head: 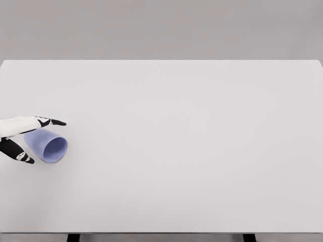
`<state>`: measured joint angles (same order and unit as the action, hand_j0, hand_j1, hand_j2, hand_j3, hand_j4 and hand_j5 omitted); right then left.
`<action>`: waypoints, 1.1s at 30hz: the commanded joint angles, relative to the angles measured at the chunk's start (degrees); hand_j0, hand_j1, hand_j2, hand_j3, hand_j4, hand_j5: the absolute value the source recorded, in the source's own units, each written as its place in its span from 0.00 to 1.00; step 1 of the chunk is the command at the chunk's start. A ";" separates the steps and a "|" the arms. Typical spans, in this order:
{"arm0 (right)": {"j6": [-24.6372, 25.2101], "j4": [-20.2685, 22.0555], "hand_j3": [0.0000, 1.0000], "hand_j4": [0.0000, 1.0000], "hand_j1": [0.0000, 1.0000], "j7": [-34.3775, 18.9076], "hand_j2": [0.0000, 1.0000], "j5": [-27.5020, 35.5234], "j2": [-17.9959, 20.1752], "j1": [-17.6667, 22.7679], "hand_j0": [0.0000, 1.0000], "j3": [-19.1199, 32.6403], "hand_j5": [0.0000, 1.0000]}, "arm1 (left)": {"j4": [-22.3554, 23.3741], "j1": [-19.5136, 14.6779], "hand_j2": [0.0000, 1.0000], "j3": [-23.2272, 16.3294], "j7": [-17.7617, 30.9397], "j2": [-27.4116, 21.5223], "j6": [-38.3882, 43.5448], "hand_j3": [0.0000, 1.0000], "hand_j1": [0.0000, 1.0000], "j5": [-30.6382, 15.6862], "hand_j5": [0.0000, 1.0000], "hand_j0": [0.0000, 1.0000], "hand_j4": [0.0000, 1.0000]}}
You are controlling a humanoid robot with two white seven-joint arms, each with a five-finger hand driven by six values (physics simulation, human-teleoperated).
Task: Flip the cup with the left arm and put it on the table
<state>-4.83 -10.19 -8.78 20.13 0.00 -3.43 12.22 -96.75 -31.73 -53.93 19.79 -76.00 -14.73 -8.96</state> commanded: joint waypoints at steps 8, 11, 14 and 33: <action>0.00 0.00 1.00 1.00 1.00 -0.01 1.00 0.00 0.00 0.00 1.00 0.00 1.00 | -0.89 1.32 0.97 -0.03 -0.01 2.52 7.87 0.97 0.97 2.10 0.97 0.97 0.97; 0.00 0.00 1.00 1.00 1.00 -0.01 1.00 0.00 0.00 0.00 1.00 0.00 1.00 | -1.07 2.02 0.74 -0.03 0.07 2.52 9.98 0.74 0.74 2.10 0.74 0.74 0.74; 0.00 0.00 1.00 1.00 1.00 -0.01 1.00 0.00 0.00 0.00 1.00 0.00 1.00 | -1.86 2.90 0.52 0.05 -0.01 2.43 9.45 0.52 0.52 1.49 0.52 0.52 0.52; 0.00 0.00 1.00 1.00 1.00 -0.01 1.00 0.00 0.00 0.00 1.00 0.00 1.00 | 2.71 5.80 0.50 2.16 -0.19 15.53 -10.94 0.50 0.50 -51.42 0.50 0.50 0.50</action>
<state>-4.83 -10.19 -8.78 20.13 0.00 -3.43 12.22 -95.19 -25.66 -51.93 19.63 -64.14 -25.51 -52.79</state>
